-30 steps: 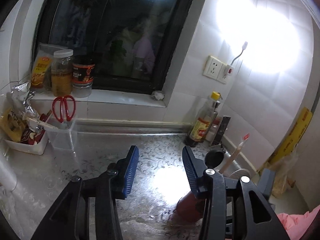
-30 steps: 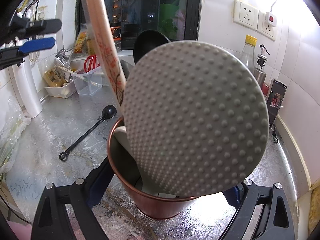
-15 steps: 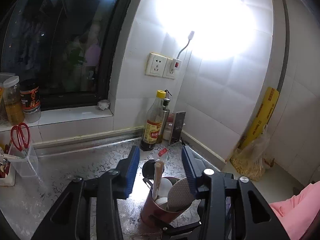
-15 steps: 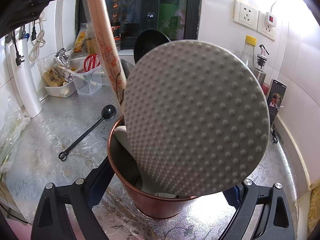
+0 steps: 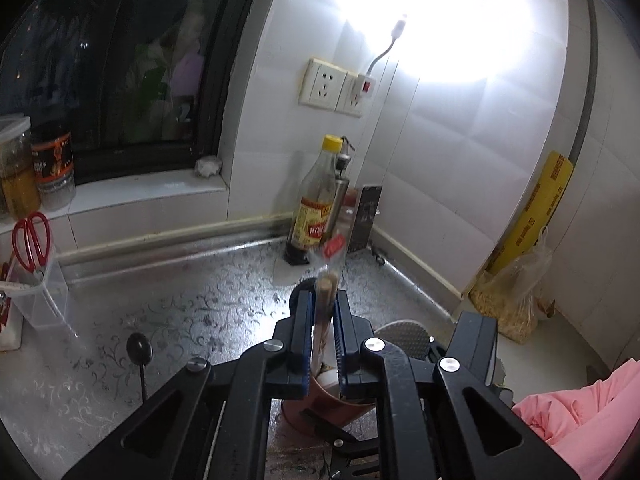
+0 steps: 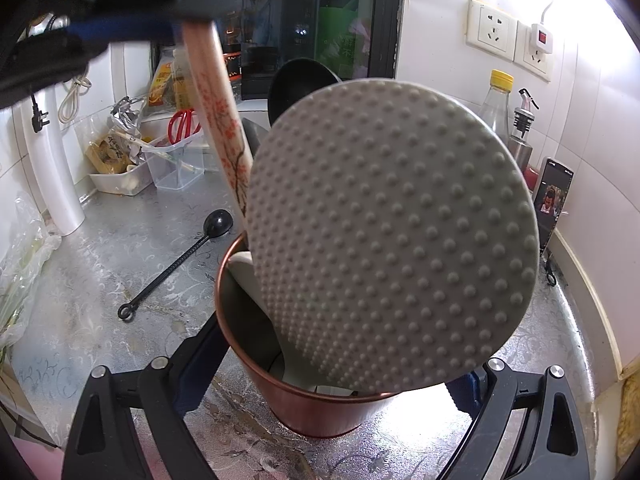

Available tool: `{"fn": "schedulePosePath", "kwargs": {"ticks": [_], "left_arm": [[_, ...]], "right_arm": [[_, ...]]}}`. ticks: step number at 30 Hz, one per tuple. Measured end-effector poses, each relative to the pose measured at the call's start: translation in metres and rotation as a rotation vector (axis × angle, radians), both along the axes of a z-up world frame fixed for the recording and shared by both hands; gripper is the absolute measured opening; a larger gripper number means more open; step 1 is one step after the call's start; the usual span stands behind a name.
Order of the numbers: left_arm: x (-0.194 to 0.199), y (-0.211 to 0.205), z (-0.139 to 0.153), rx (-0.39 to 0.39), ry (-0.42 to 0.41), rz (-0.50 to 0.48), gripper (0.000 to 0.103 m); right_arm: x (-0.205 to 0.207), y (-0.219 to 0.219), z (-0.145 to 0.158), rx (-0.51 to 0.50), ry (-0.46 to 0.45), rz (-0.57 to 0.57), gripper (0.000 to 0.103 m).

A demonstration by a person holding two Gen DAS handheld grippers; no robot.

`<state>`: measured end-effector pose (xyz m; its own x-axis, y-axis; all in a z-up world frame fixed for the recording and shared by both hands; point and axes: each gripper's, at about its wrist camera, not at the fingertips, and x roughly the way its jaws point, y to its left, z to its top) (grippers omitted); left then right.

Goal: Organize utensils

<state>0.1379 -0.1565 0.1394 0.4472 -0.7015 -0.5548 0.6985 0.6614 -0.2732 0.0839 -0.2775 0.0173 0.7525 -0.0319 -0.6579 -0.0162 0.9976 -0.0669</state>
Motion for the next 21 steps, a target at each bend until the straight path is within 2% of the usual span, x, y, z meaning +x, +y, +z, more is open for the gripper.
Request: {"fn": "schedulePosePath", "kwargs": {"ticks": [10,17,20,21], "left_arm": [[0.012,-0.01,-0.018,0.047,0.05,0.003,0.01],[0.007,-0.007,-0.012,0.065,0.034,-0.006,0.012],[0.005,-0.001,-0.01,0.07,0.023,-0.002,0.024],[0.005,0.002,-0.009,0.075,0.015,0.001,0.033]], "right_arm": [[0.001,0.001,0.0,0.003,0.003,0.001,0.097],[0.001,0.0,0.001,0.002,0.005,0.001,0.097],[0.001,0.0,0.001,0.002,0.006,0.003,0.097],[0.001,0.0,0.001,0.002,0.007,0.002,0.097]]}}
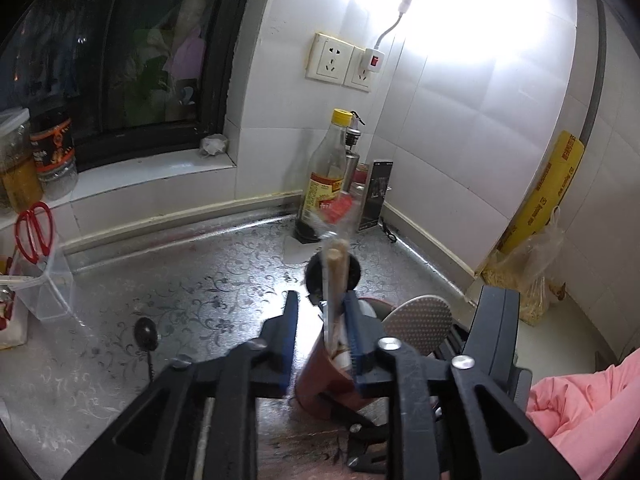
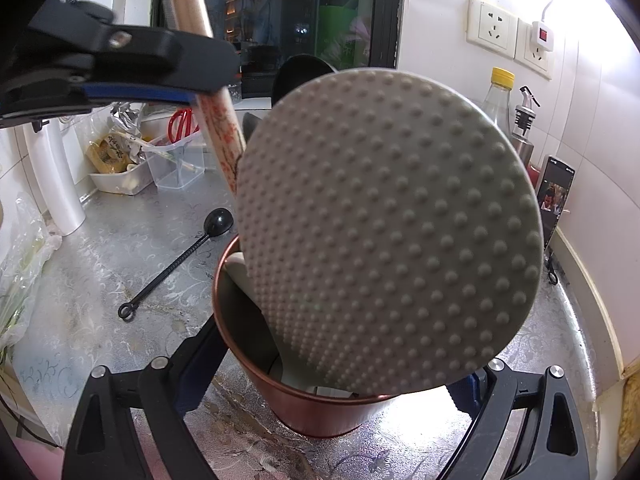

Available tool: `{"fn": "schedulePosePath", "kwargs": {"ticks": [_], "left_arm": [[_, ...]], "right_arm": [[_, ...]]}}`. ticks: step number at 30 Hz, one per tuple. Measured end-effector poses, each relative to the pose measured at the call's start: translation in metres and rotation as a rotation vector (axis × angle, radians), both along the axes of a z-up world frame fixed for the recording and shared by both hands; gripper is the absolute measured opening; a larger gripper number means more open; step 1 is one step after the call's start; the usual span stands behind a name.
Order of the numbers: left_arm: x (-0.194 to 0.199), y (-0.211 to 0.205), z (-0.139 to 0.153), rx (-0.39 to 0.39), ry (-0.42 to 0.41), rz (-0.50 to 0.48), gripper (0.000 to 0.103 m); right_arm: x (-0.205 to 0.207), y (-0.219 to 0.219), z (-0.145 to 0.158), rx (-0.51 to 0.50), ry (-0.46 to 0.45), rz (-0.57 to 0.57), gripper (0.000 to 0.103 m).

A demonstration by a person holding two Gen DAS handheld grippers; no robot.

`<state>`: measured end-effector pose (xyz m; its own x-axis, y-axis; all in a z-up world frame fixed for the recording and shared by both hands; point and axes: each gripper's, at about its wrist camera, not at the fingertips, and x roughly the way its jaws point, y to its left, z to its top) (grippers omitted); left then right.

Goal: Organize utensils

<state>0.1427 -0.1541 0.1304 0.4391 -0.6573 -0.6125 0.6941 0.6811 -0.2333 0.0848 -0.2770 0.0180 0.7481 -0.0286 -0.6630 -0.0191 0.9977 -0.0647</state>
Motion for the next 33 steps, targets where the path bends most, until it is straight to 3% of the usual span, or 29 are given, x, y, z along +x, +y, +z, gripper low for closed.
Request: {"fn": "schedulePosePath", "kwargs": {"ticks": [1,3,9,11,12,14,18,21,25,27,30,33], "left_arm": [[0.0,0.004,0.0,0.006,-0.01,0.006,0.04],[0.0,0.012,-0.001,0.009,-0.015,0.022,0.045],[0.008,0.04,-0.01,0.048,-0.007,0.113,0.051],[0.013,0.05,-0.015,0.06,0.003,0.153,0.056],[0.016,0.057,-0.019,0.074,0.007,0.187,0.064],[0.02,0.068,-0.025,0.1,0.014,0.24,0.065],[0.033,0.088,-0.043,0.136,0.069,0.329,0.066],[0.044,0.099,-0.06,0.162,0.121,0.393,0.074],[0.064,0.102,-0.086,0.216,0.196,0.453,0.074],[0.071,0.101,-0.098,0.247,0.223,0.458,0.075],[0.082,0.094,-0.111,0.29,0.249,0.451,0.085],[0.099,0.086,-0.123,0.311,0.28,0.444,0.085]], "right_arm": [[0.0,0.0,0.0,0.001,0.001,0.0,0.097],[0.001,0.0,0.0,0.001,0.004,0.001,0.097],[0.0,0.0,-0.001,0.0,0.006,0.002,0.097],[0.0,0.0,-0.001,-0.001,0.007,0.002,0.097],[0.0,0.0,-0.001,0.0,0.007,0.002,0.097],[0.001,0.0,-0.002,-0.001,0.008,0.003,0.097],[0.001,0.0,-0.002,-0.003,0.01,0.003,0.097],[0.002,0.002,-0.003,-0.003,0.01,0.003,0.097],[0.002,0.001,-0.002,-0.003,0.01,0.003,0.097],[0.002,0.001,-0.002,-0.003,0.01,0.003,0.097],[0.002,0.001,-0.002,-0.005,0.011,0.004,0.097],[0.001,0.0,-0.002,-0.003,0.012,0.004,0.097]]}}
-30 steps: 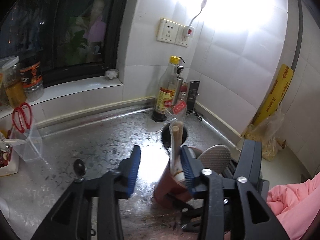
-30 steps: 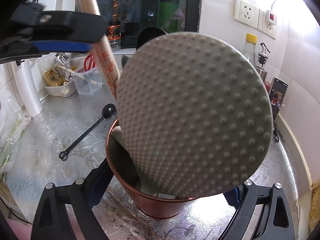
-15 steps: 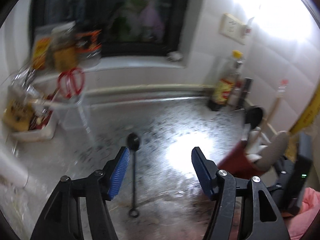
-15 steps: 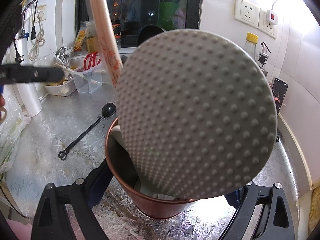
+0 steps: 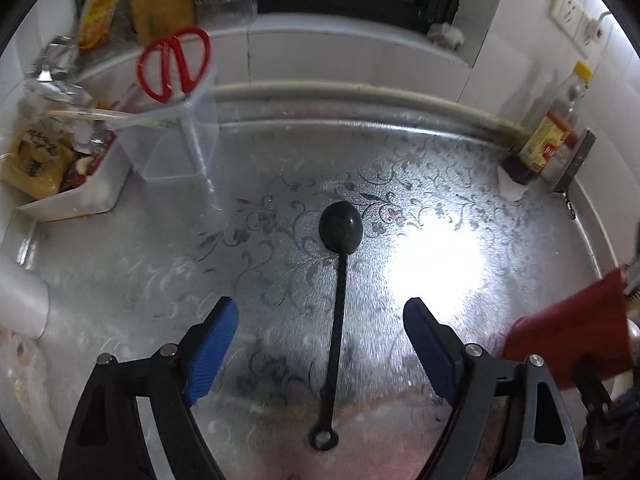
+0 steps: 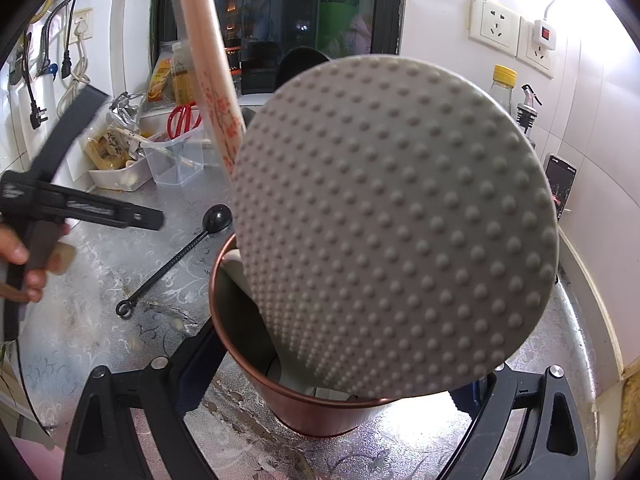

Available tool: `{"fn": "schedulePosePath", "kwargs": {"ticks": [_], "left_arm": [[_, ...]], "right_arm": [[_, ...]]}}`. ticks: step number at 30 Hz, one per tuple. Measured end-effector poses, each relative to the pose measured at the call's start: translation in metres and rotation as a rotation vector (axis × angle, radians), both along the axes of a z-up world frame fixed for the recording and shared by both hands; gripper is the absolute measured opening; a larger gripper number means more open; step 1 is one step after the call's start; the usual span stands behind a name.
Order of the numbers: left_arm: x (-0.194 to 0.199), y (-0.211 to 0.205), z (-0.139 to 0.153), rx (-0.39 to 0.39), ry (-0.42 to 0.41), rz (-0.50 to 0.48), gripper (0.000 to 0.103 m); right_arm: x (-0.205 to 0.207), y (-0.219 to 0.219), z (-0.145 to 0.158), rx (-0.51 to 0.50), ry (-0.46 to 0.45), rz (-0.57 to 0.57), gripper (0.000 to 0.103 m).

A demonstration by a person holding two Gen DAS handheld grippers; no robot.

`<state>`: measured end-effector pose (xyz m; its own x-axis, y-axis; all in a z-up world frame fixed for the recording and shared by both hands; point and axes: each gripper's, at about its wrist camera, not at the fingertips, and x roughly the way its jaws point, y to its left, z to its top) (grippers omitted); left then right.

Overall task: Organize utensils
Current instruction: 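Move the open left tool onto the black measuring spoon and close it, then lift the black measuring spoon and carry it toward the red container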

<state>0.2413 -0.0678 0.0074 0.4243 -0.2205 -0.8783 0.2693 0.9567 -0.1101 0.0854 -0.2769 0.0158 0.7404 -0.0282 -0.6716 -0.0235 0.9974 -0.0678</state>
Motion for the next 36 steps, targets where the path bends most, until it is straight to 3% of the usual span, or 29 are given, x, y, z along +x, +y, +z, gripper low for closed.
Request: {"fn": "schedulePosePath", "kwargs": {"ticks": [6,17,19,20,31,32,34,36], "left_arm": [[0.035,-0.02,-0.021,0.062,0.08,0.02,0.085],[0.067,-0.06,-0.037,0.155,0.102,-0.021,0.083],[0.071,-0.064,-0.039,0.16,0.115,-0.028,0.065],[0.074,-0.066,-0.04,0.167,0.121,-0.03,0.062],[0.097,-0.075,-0.049,0.158,0.14,-0.01,0.056],[0.098,-0.075,-0.049,0.157,0.137,-0.006,0.054],[0.099,-0.075,-0.047,0.153,0.128,0.001,0.039],[0.098,-0.074,-0.046,0.143,0.123,0.01,0.039]], "right_arm": [[-0.001,0.0,-0.001,-0.005,0.001,0.0,0.097],[-0.001,0.002,-0.002,-0.007,0.002,0.0,0.097],[-0.002,0.002,-0.002,-0.007,0.002,0.0,0.097],[-0.001,0.002,-0.002,-0.007,0.002,0.0,0.097],[-0.002,0.004,-0.003,-0.007,0.002,0.0,0.097],[-0.002,0.003,-0.002,-0.006,0.002,0.0,0.097],[-0.002,0.003,-0.002,-0.005,0.002,0.0,0.097],[-0.002,0.004,-0.002,-0.008,0.003,0.0,0.097]]}}
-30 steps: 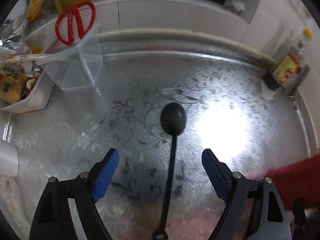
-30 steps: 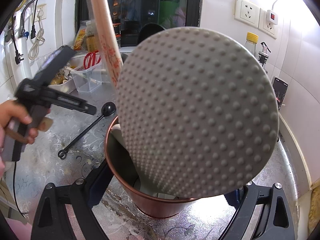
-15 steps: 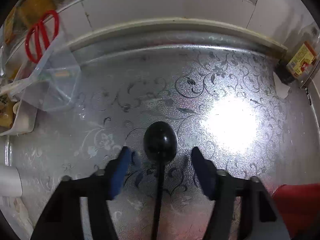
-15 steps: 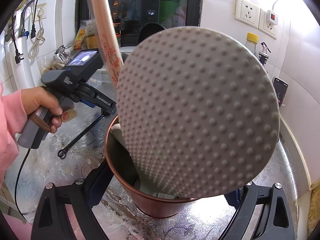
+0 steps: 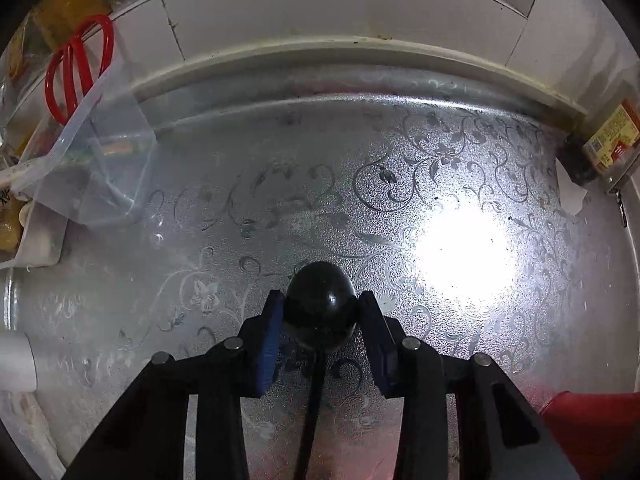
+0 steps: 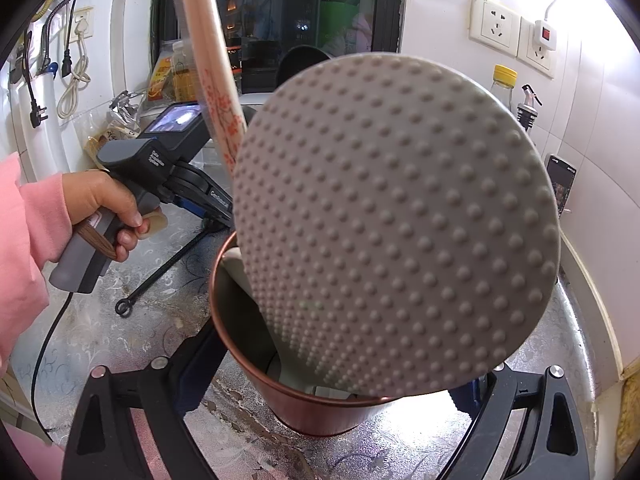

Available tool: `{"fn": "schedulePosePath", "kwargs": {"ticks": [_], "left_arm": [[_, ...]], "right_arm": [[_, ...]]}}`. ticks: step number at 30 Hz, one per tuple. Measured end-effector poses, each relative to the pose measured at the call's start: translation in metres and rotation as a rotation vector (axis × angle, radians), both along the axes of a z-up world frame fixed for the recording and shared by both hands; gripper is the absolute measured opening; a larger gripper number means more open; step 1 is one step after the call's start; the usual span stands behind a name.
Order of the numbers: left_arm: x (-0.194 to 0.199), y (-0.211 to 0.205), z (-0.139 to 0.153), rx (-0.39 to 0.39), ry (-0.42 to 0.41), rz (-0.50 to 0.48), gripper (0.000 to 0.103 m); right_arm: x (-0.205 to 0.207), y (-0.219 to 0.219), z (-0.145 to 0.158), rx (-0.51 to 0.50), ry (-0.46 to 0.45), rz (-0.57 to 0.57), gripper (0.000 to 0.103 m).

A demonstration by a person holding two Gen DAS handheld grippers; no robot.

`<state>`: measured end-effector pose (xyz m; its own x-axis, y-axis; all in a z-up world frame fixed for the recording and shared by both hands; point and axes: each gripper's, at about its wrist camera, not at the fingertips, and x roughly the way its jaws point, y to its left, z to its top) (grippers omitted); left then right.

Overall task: Organize utensils
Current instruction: 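Lift the black measuring spoon and carry it toward the red container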

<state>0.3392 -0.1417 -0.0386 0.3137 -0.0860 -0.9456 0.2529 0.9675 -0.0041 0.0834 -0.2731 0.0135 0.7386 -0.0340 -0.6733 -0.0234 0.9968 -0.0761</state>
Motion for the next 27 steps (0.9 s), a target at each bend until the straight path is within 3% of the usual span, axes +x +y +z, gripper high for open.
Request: {"fn": "schedulePosePath", "kwargs": {"ticks": [6,14,27], "left_arm": [[-0.018,0.02,0.009,-0.09,-0.015,0.036,0.039],[-0.058,0.054,0.052,-0.238,-0.147,0.053,0.039],[-0.123,0.078,0.126,-0.325,-0.365,0.004,0.039]], "right_arm": [[0.001,-0.001,0.0,0.001,0.001,0.0,0.097],[0.001,0.0,0.0,0.001,0.001,0.001,0.097],[0.001,0.0,0.001,0.0,0.001,0.0,0.097]]}}
